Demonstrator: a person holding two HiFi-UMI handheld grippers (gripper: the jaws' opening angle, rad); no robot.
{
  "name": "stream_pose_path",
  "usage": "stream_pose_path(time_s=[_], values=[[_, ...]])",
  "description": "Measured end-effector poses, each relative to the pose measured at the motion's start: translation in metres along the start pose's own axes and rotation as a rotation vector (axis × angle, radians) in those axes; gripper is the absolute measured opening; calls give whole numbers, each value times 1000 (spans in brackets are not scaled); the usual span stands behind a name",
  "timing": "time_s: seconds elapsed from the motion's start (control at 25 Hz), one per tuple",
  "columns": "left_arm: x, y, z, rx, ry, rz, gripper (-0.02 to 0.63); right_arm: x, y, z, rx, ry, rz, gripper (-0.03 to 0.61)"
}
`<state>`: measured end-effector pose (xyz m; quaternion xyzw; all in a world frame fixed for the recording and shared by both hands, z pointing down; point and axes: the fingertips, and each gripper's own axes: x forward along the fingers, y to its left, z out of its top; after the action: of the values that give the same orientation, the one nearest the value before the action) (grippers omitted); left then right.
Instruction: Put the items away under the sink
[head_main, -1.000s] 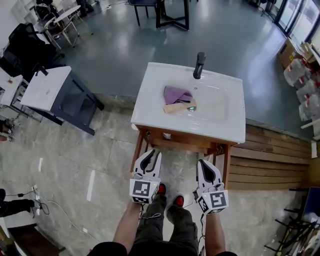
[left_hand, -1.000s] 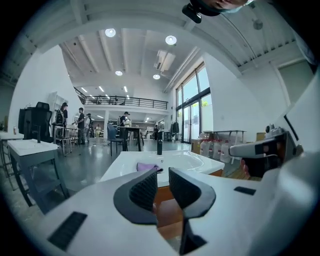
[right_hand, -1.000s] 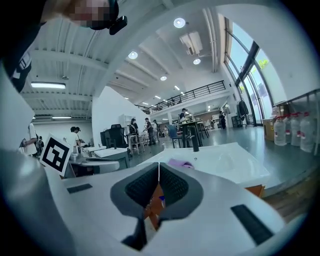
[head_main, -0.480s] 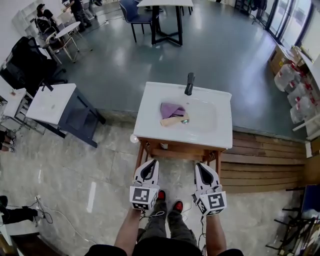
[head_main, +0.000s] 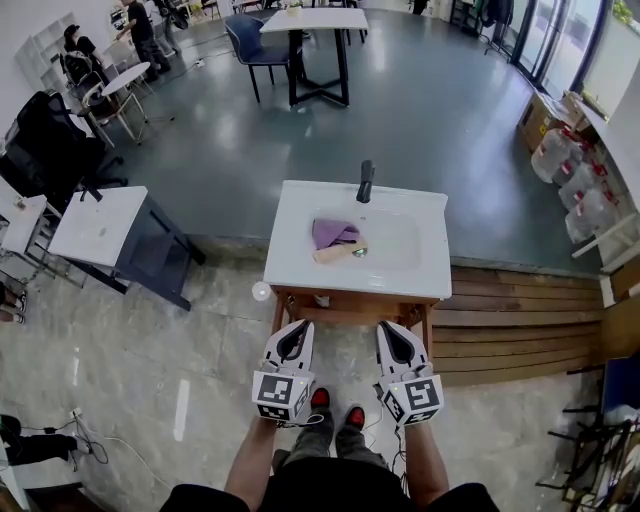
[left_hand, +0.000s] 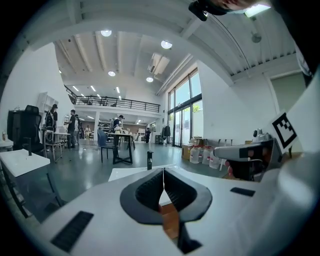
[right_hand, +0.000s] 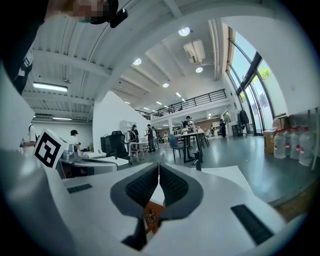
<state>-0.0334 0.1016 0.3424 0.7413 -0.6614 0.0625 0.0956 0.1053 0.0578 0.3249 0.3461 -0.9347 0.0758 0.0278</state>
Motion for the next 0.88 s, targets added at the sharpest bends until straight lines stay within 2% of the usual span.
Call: stream_pose_path(time_s=[0.56, 0.88], values=[[30, 35, 16, 7, -21, -67, 9, 45, 0, 6, -11, 6, -56, 31], [57, 68, 29, 14, -40, -59, 9, 91, -5, 9, -10, 17, -52, 31]])
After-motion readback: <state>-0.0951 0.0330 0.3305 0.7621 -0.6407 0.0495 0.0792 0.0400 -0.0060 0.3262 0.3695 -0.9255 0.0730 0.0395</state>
